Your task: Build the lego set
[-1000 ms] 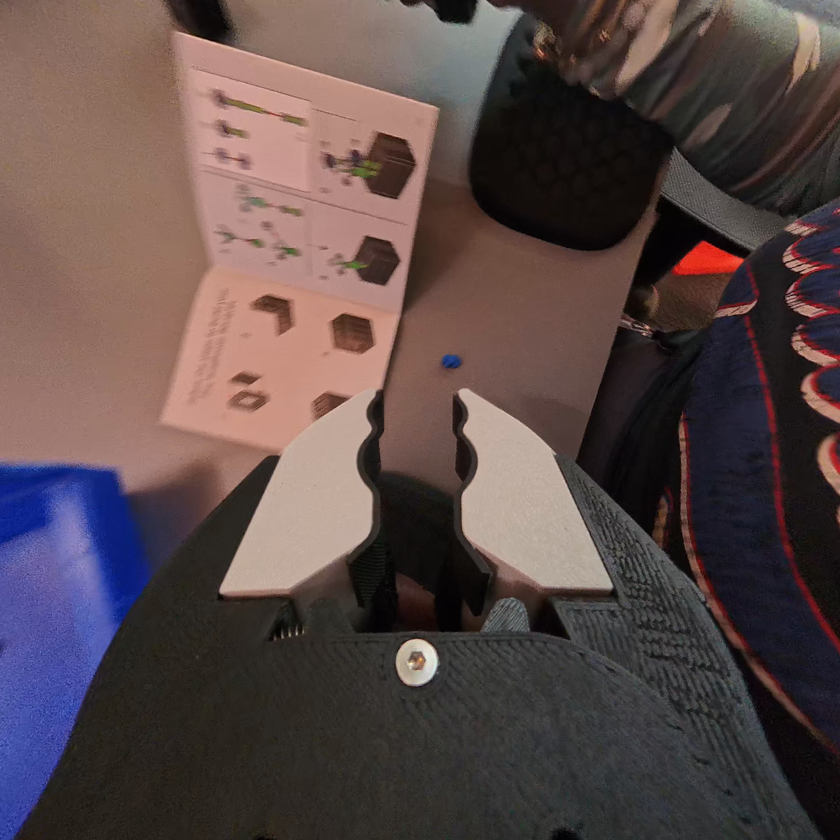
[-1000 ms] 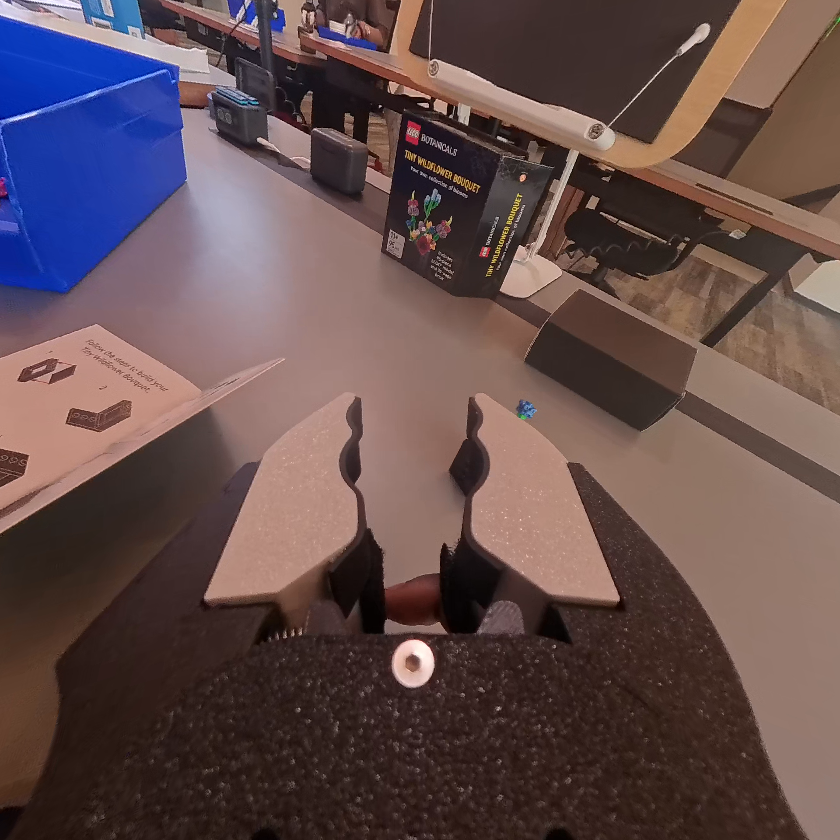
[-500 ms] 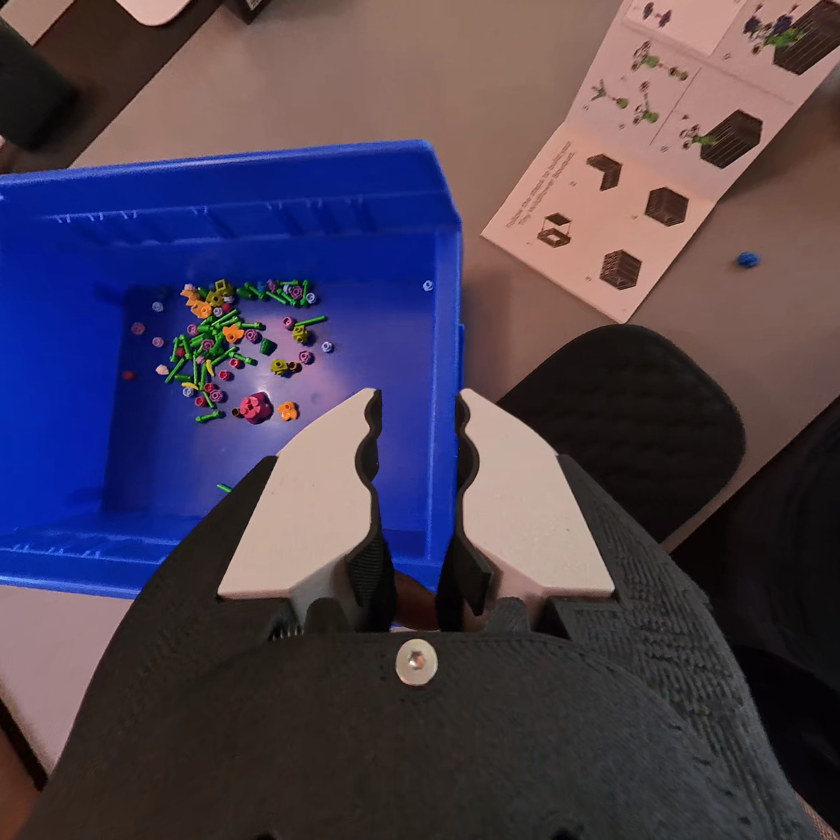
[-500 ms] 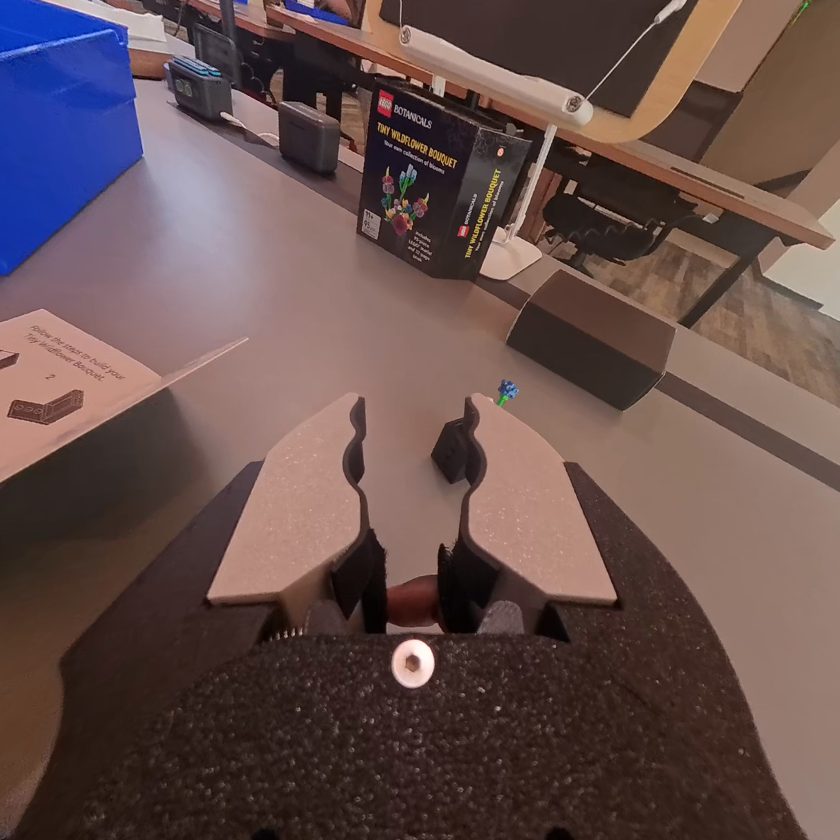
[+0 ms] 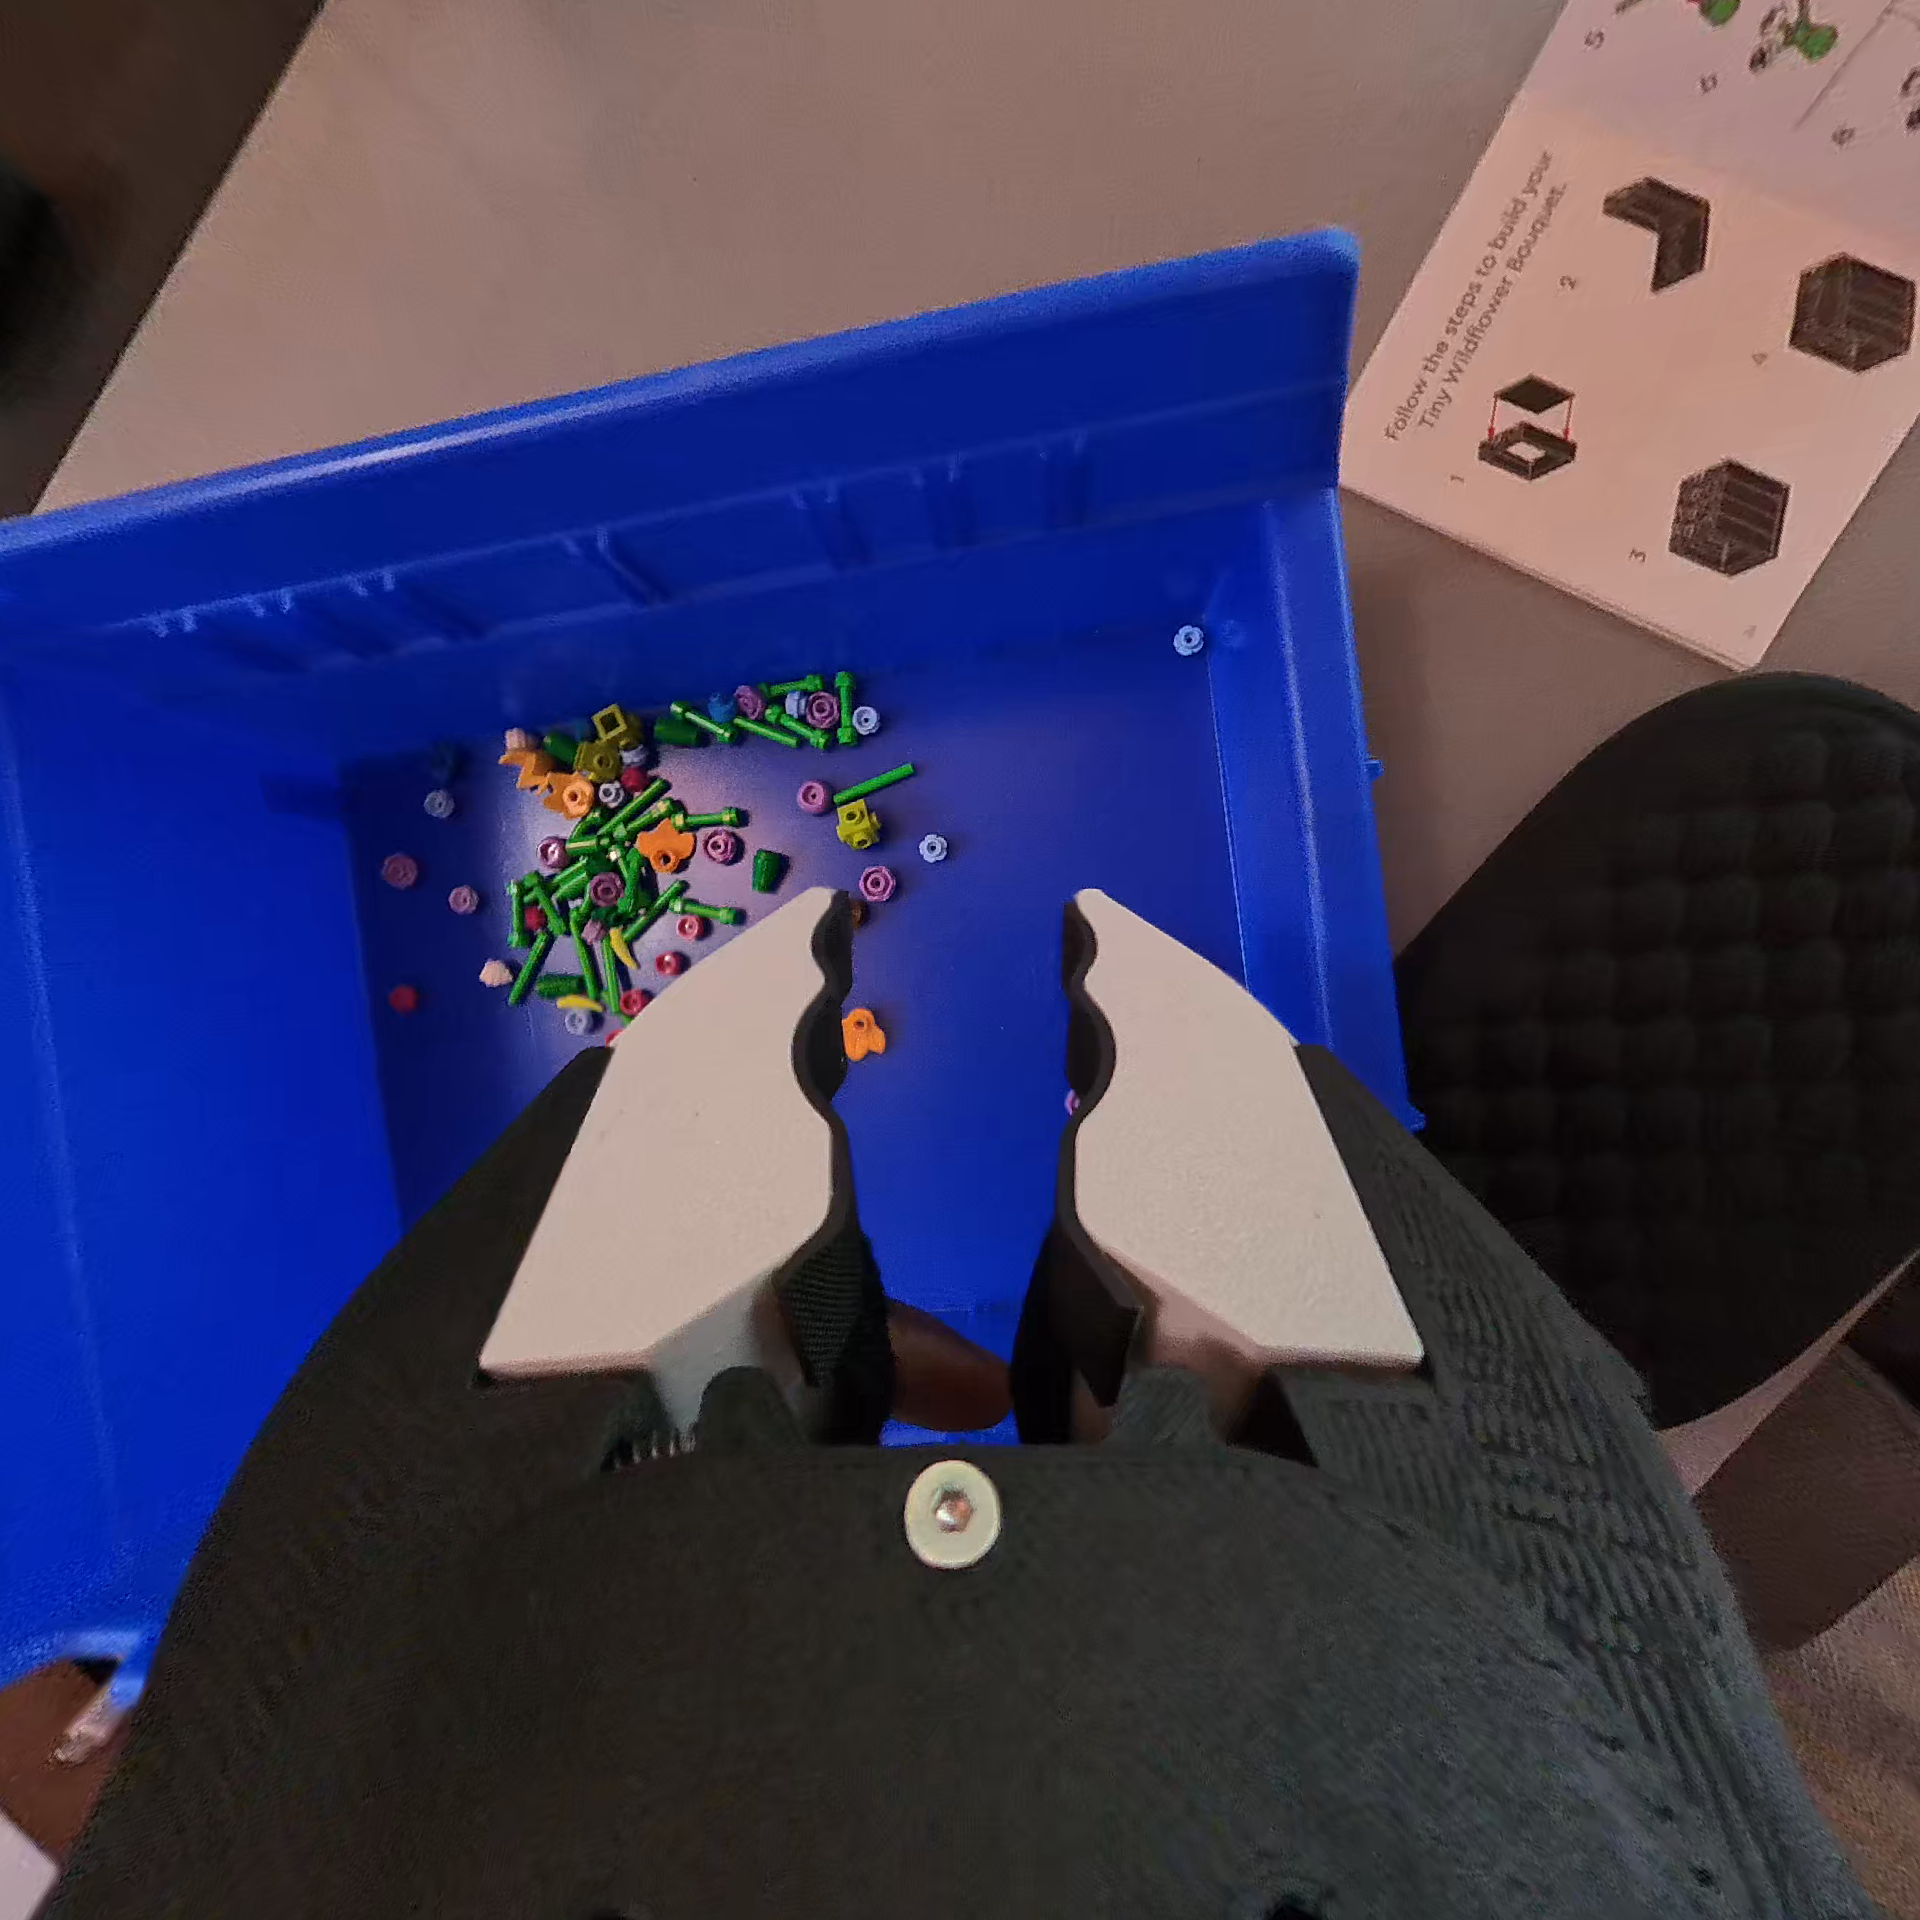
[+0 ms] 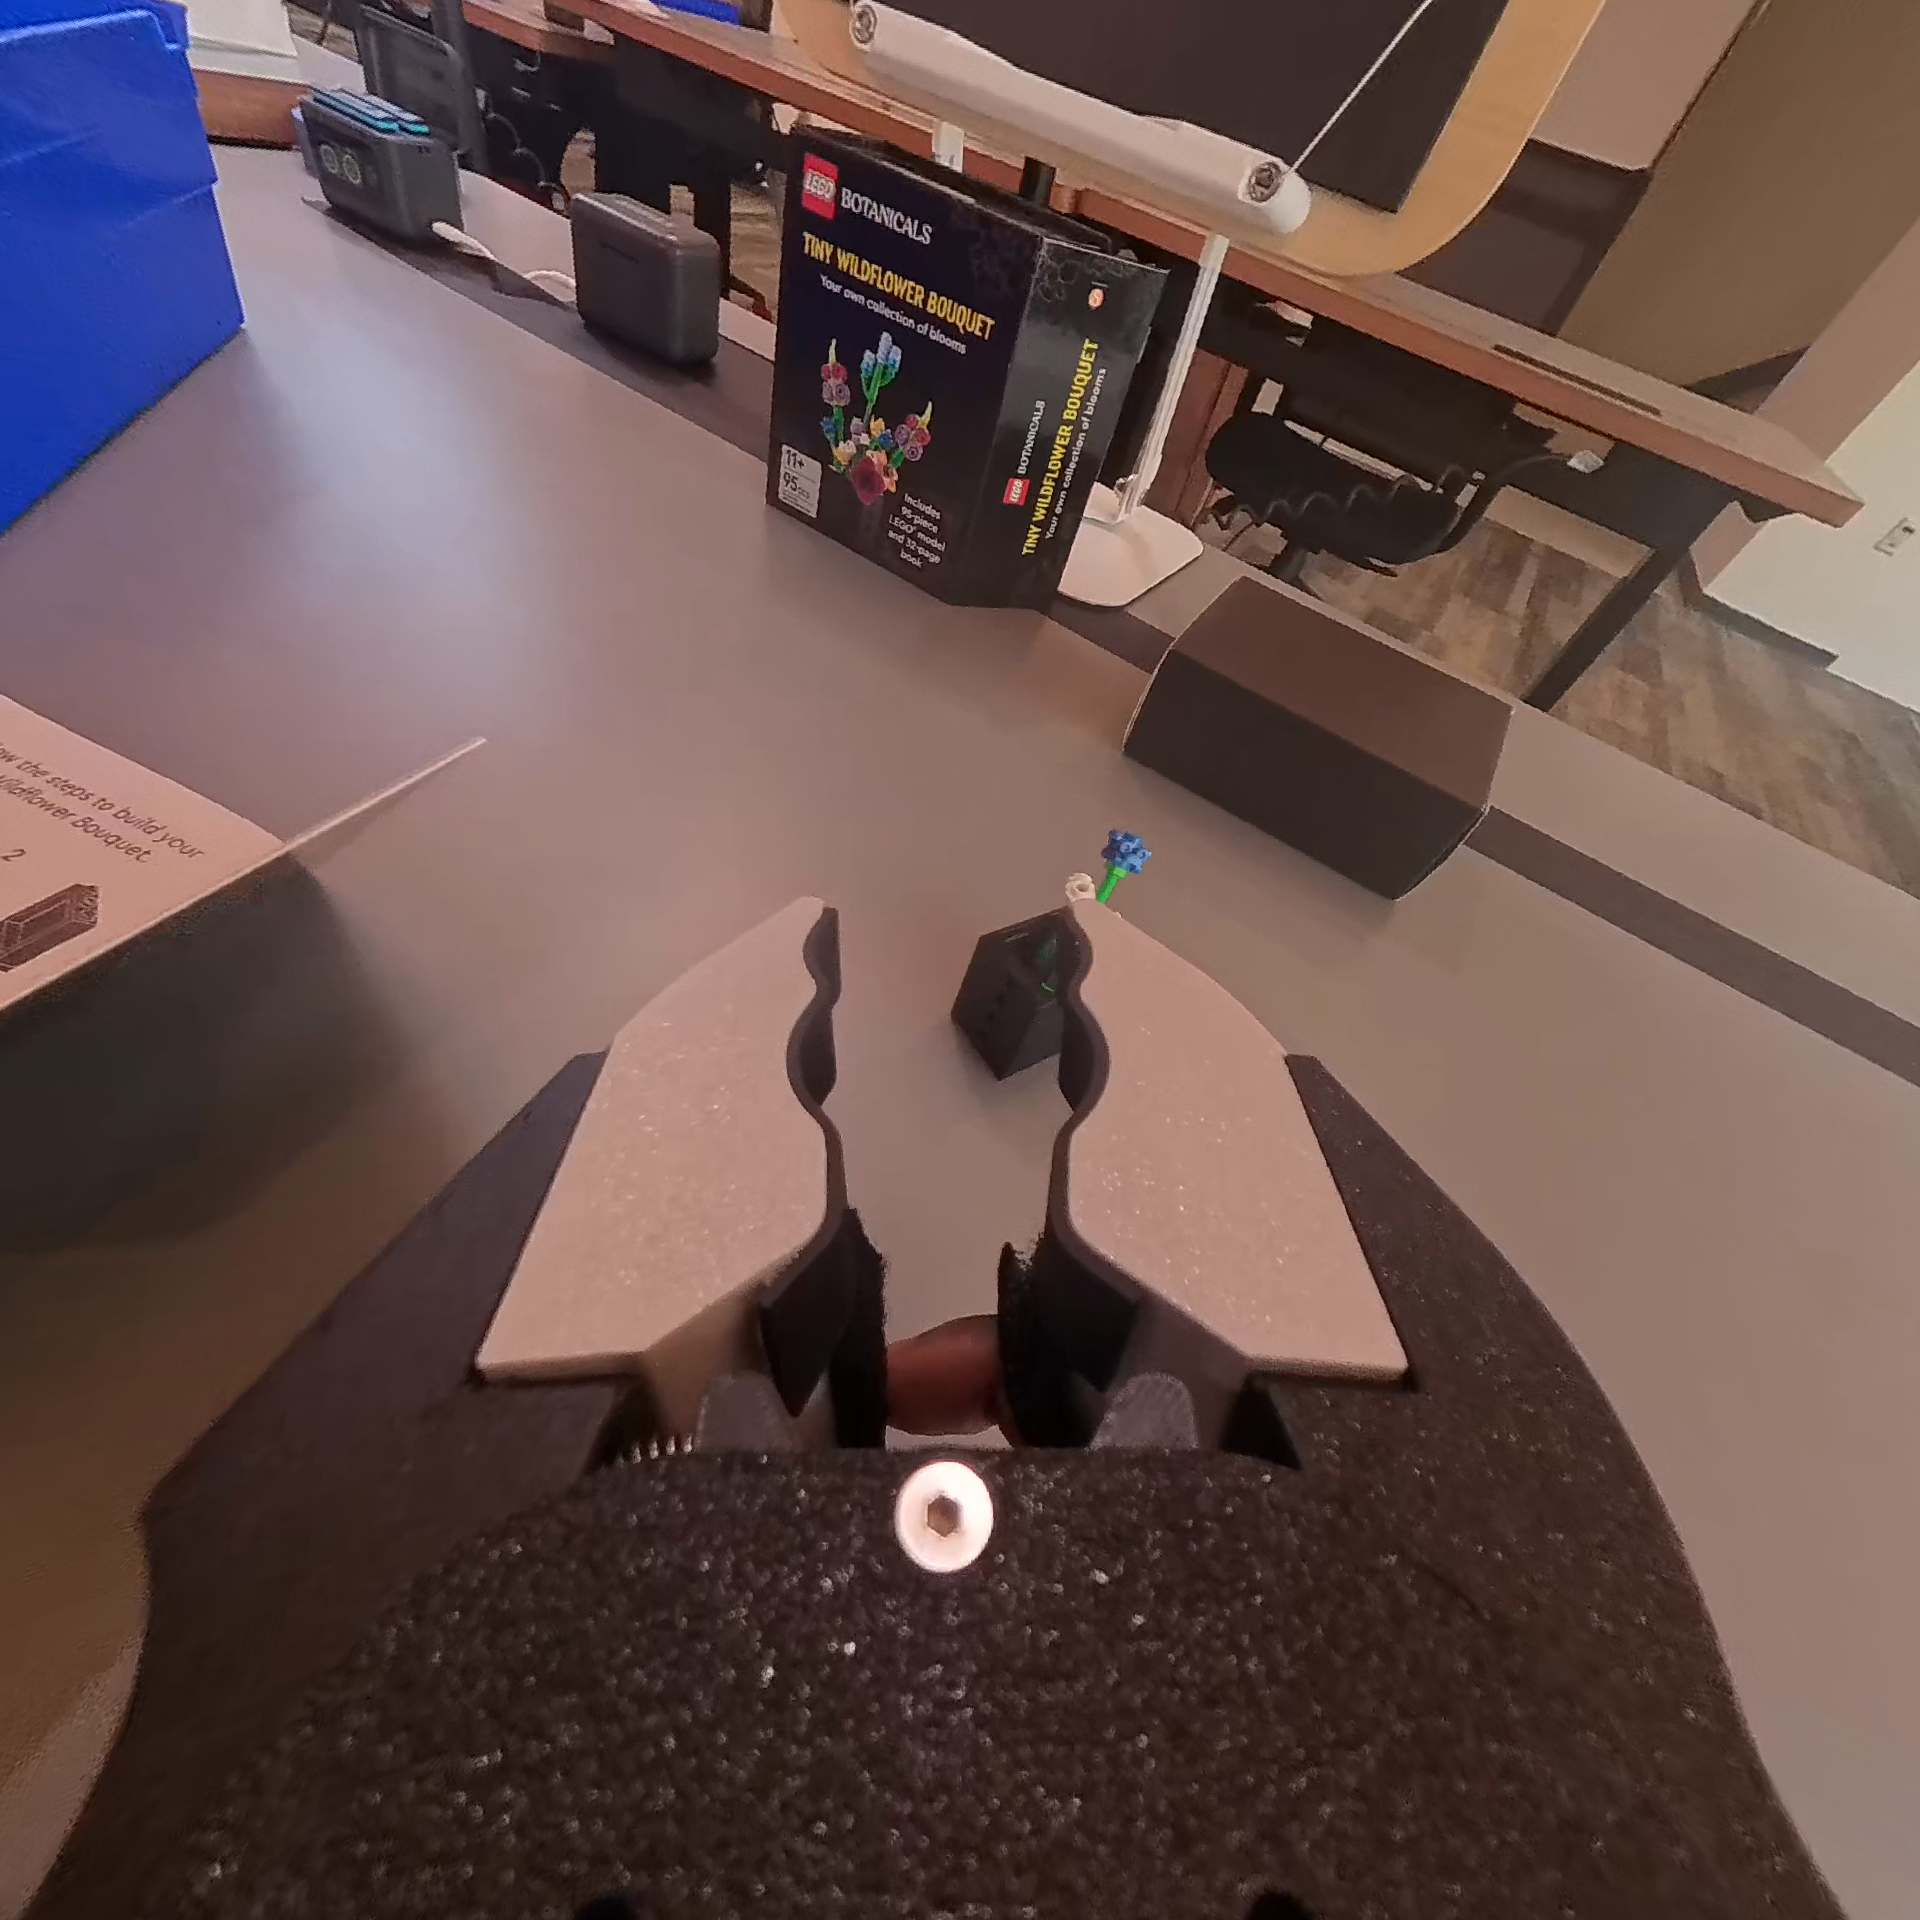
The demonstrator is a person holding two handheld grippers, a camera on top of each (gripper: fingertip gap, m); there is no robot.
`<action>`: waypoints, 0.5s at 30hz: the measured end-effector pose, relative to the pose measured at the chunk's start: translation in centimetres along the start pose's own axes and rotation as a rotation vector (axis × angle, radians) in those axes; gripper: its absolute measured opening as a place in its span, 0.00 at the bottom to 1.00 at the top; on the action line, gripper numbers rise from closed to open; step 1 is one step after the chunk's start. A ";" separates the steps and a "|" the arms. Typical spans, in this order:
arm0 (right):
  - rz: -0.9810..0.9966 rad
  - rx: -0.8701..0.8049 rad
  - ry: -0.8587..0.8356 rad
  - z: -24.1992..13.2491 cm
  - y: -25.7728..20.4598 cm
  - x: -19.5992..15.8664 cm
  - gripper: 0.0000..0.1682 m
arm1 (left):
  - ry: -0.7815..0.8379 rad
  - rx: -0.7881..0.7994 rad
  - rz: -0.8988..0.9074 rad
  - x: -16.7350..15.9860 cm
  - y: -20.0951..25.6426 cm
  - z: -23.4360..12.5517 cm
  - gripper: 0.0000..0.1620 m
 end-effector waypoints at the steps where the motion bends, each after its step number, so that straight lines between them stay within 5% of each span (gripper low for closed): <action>1: 0.002 -0.002 -0.002 0.0 0.1 -0.1 0.24 | -0.017 -0.011 0.024 0.1 0.0 0.4 0.25; 5: 0.006 -0.005 -0.013 0.1 0.2 -0.4 0.24 | -0.105 -0.091 0.177 -0.8 0.0 1.8 0.21; 11: -0.008 0.002 -0.025 0.2 0.2 -0.8 0.24 | -0.281 -0.458 0.589 -4.7 1.1 1.2 0.13; 15: -0.069 -0.022 0.017 -0.3 0.5 -0.7 0.24 | -0.284 -0.562 0.684 -5.2 1.5 0.6 0.06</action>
Point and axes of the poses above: each gripper's, where its closed fingertips meet, z out along the fingers, x out of its top, y = z × x across the jaws, the point moved 3 cm from there along -z, back along the fingers, and after that the axes turned 12 degrees about -z, right-handed, at the moved point
